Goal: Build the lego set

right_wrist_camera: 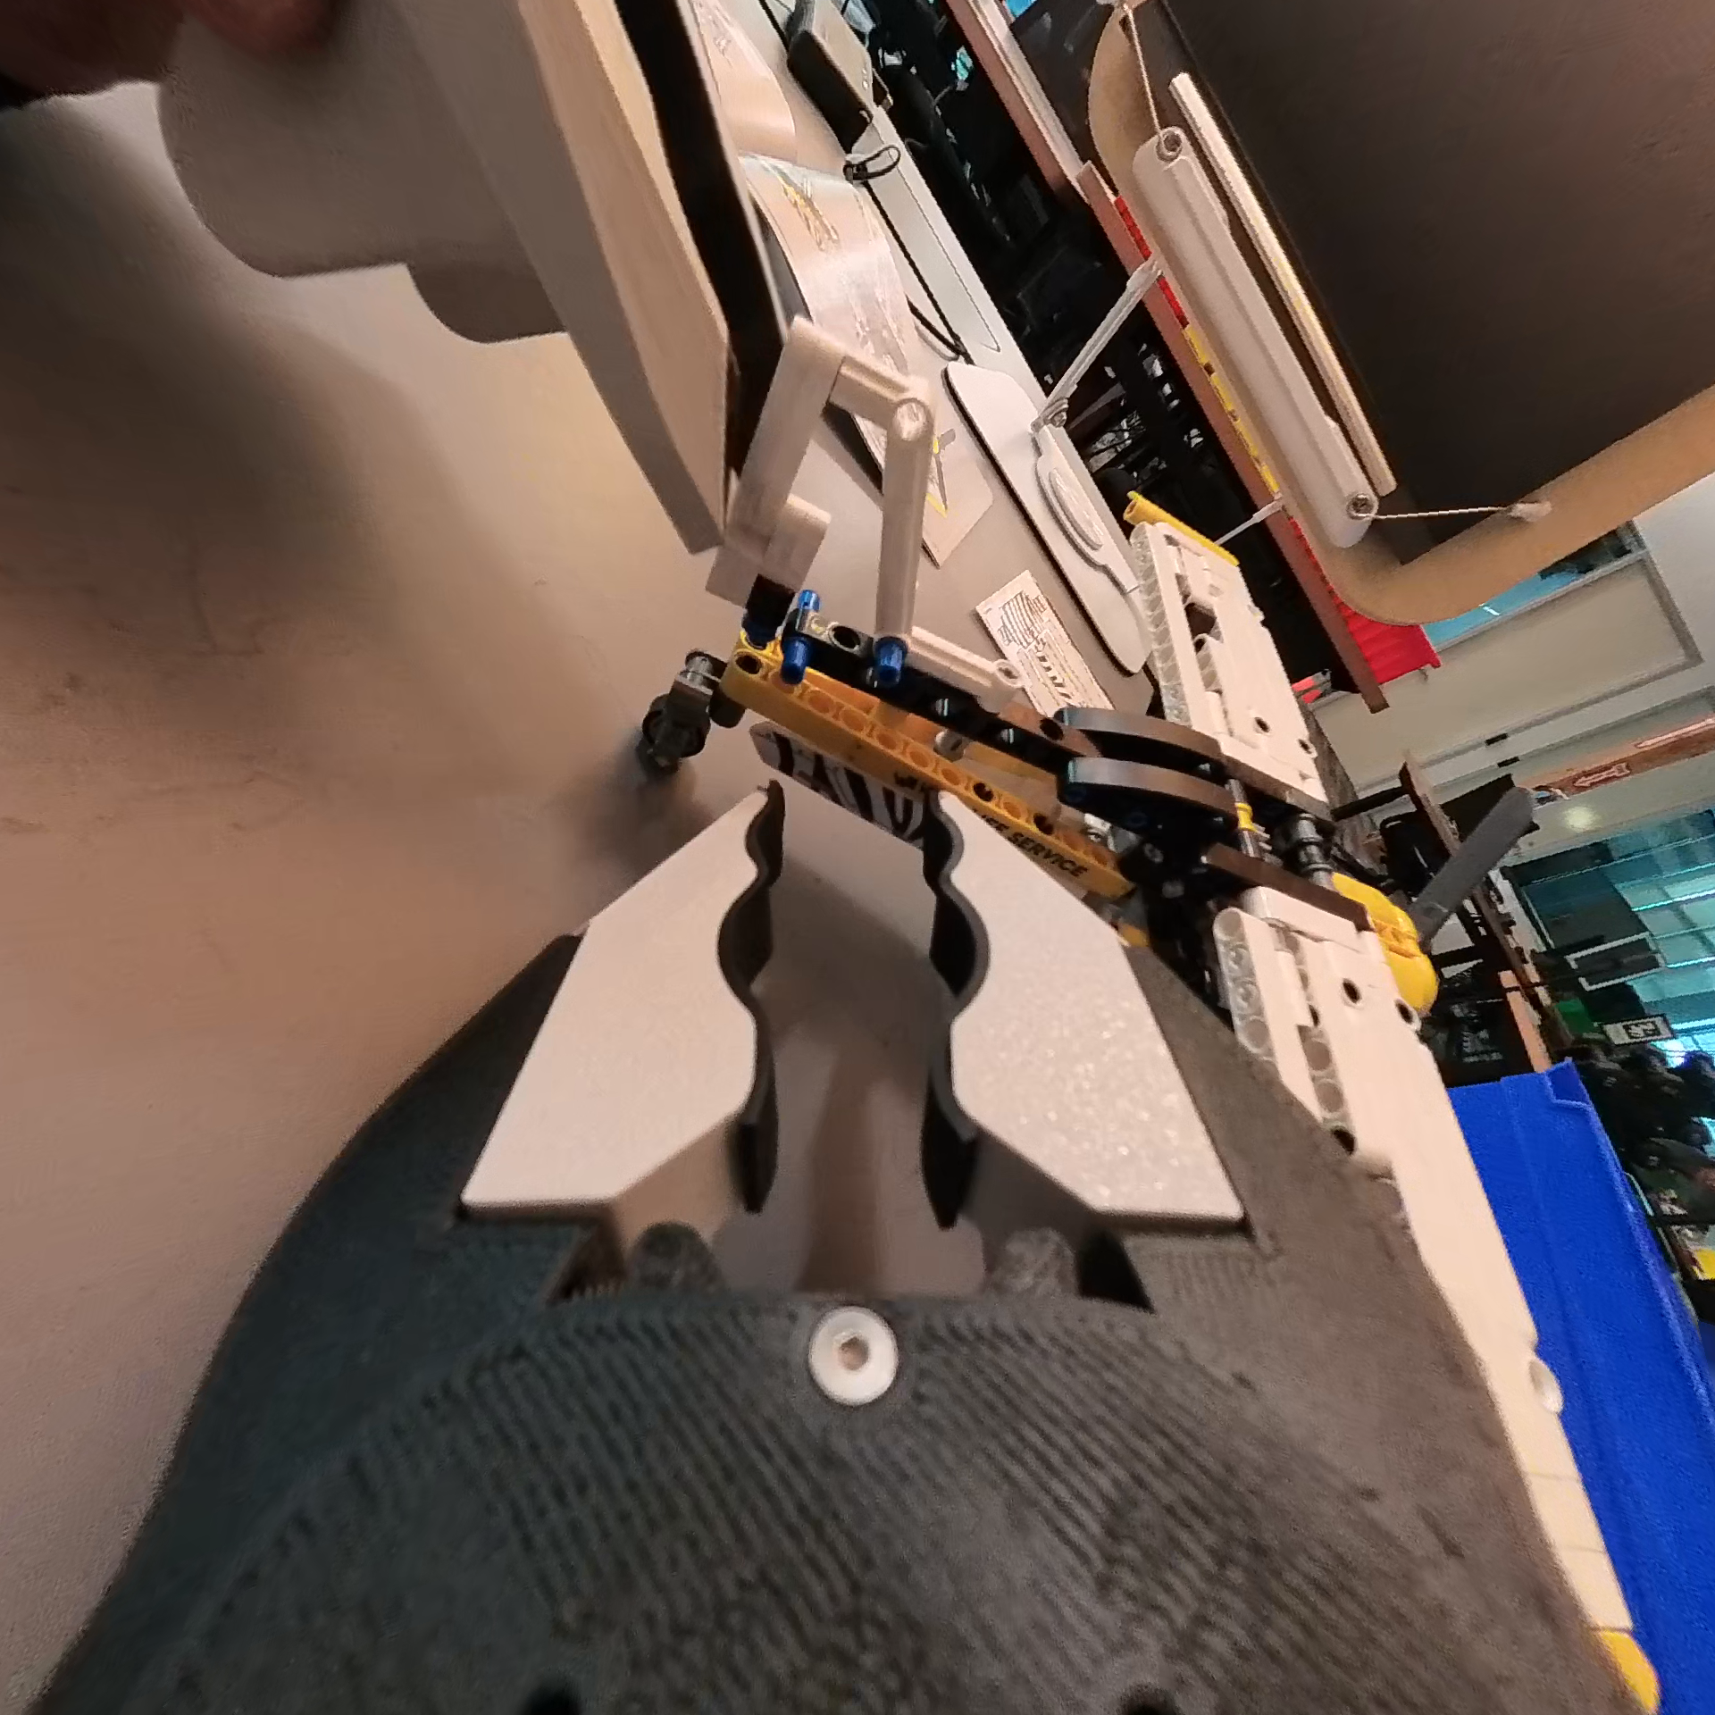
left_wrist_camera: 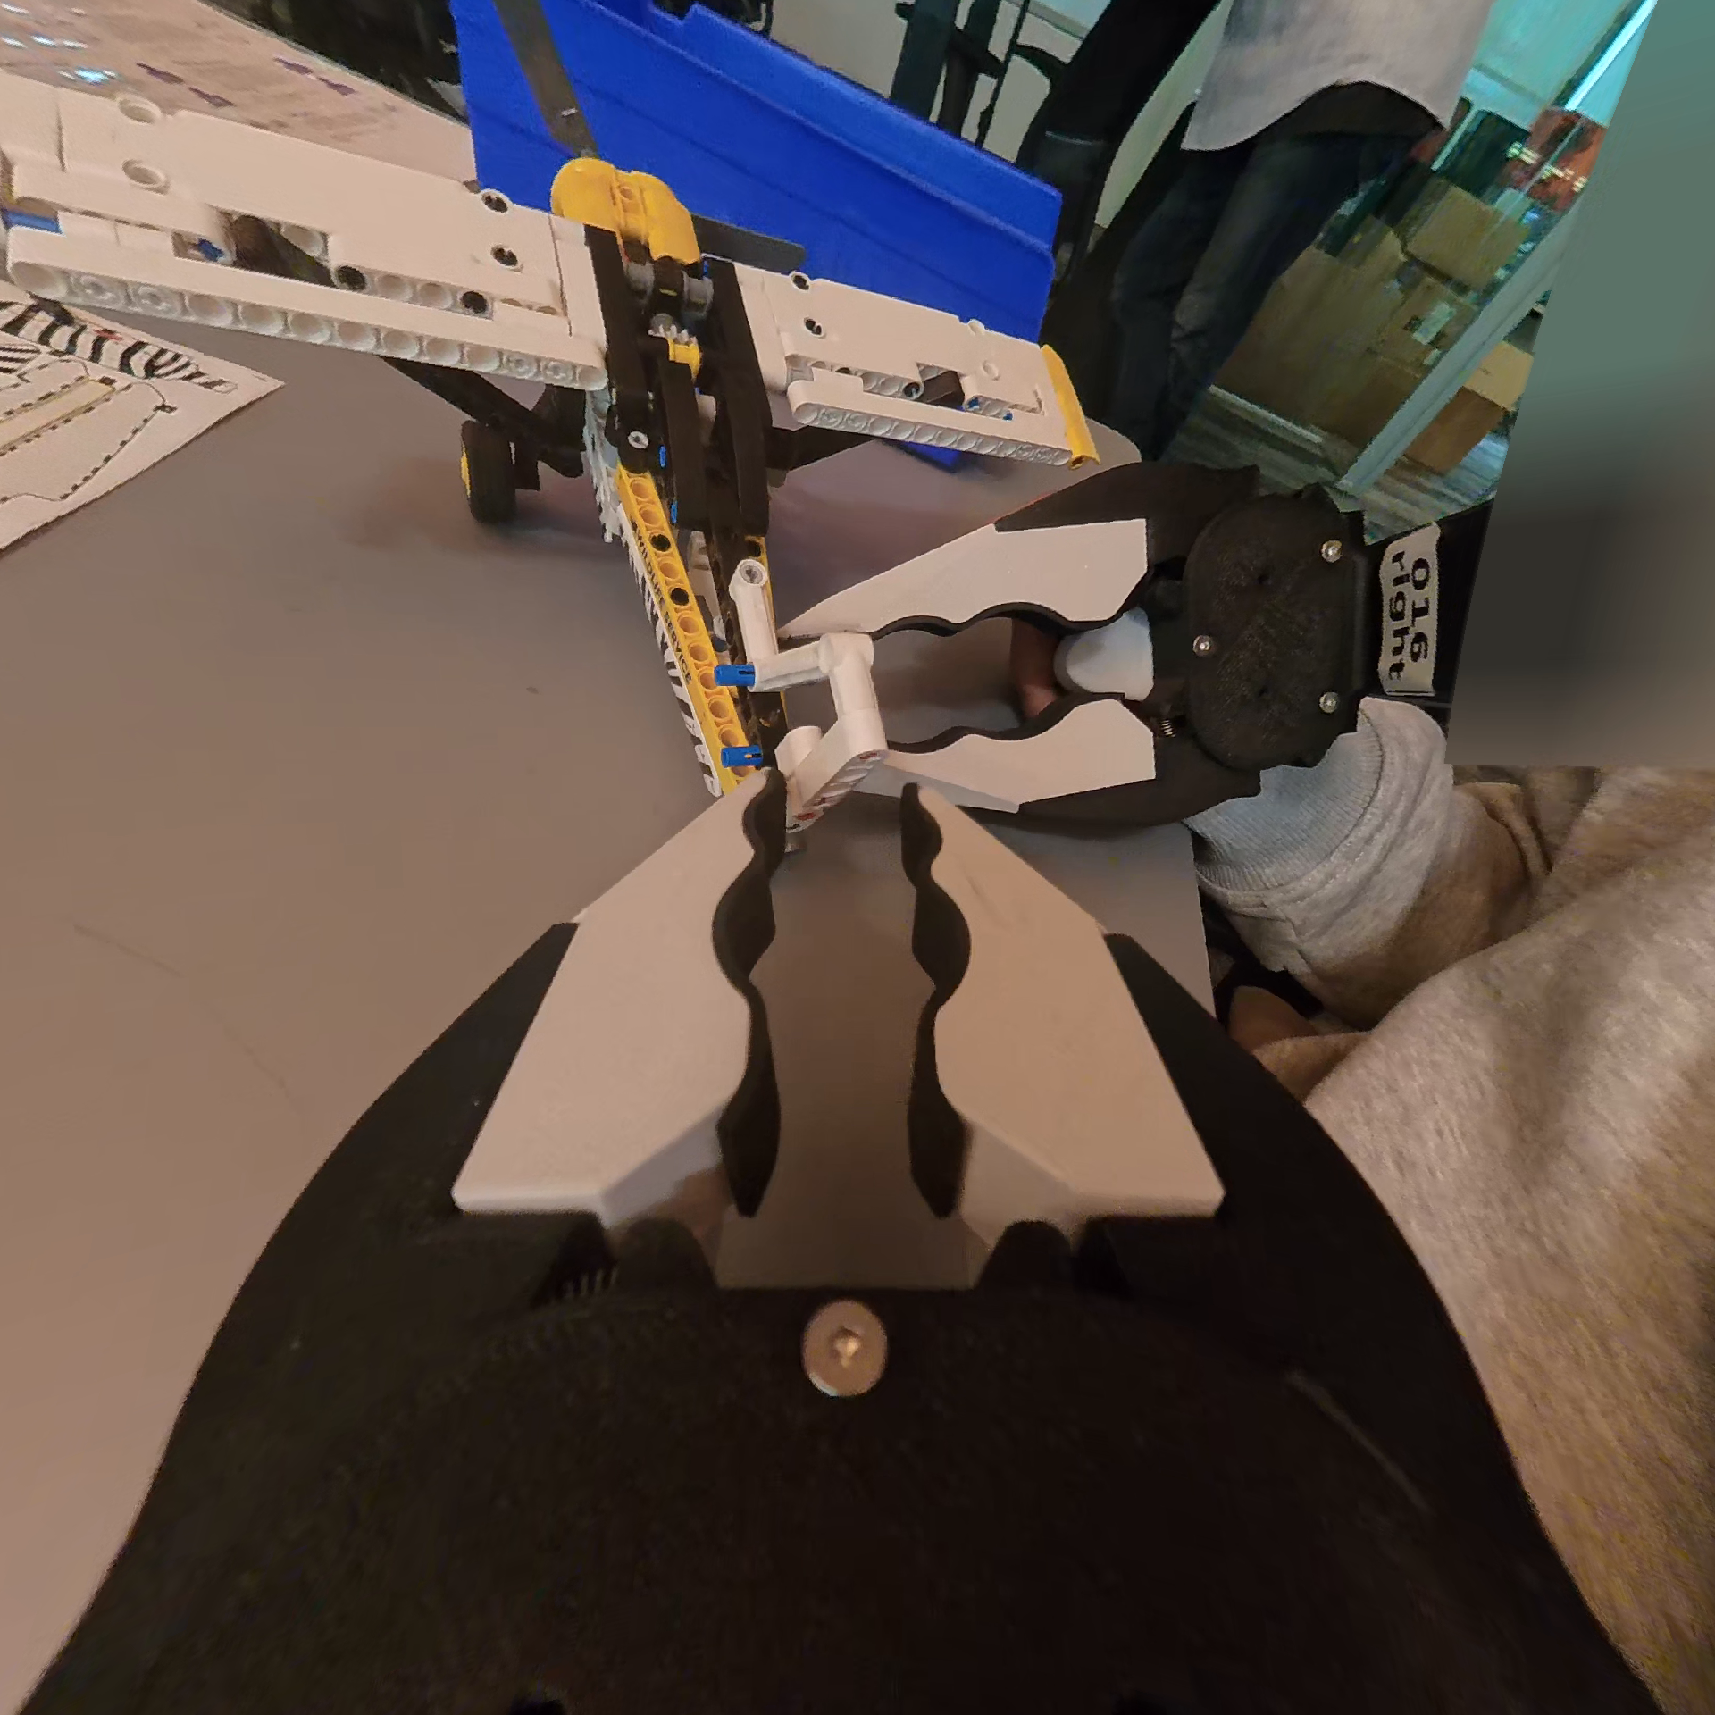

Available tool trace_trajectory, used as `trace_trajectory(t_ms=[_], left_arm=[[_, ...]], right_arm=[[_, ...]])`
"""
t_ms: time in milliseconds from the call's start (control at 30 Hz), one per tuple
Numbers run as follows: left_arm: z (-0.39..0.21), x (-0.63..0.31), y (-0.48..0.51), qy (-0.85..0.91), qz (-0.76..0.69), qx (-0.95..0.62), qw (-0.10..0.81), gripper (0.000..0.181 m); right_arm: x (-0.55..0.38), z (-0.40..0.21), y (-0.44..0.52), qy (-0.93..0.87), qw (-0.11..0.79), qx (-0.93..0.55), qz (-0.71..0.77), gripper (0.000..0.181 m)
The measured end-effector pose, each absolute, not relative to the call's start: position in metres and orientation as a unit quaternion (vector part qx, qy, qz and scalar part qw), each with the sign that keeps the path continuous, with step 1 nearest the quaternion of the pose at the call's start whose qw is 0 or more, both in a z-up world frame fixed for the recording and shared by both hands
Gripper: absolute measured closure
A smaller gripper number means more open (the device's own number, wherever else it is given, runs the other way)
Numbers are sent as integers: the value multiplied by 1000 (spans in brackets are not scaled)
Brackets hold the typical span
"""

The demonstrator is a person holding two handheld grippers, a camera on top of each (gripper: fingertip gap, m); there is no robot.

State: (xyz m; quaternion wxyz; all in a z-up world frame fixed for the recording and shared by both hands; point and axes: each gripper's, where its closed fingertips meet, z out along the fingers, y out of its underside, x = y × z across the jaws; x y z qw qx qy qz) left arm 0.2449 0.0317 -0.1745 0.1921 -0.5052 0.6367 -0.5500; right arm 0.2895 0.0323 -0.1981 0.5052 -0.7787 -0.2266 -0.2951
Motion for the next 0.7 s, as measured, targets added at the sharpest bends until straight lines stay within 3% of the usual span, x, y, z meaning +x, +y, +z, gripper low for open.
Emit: trace_trajectory(t_ms=[233,333,600,700], left_arm=[[-179,238,36,645,-540,-511,178,142],[-172,236,44,632,-548,-514,192,140],[-147,216,88,553,-580,-536,266,141],[-133,200,105,527,-586,-526,321,142]], right_arm=[[291,-184,29,-210,542,-757,-297,161],[305,-170,24,-171,560,-744,-322,181],[281,-110,3,-137,705,-636,-281,181],[247,-88,2,-122,778,-587,-186,181]])
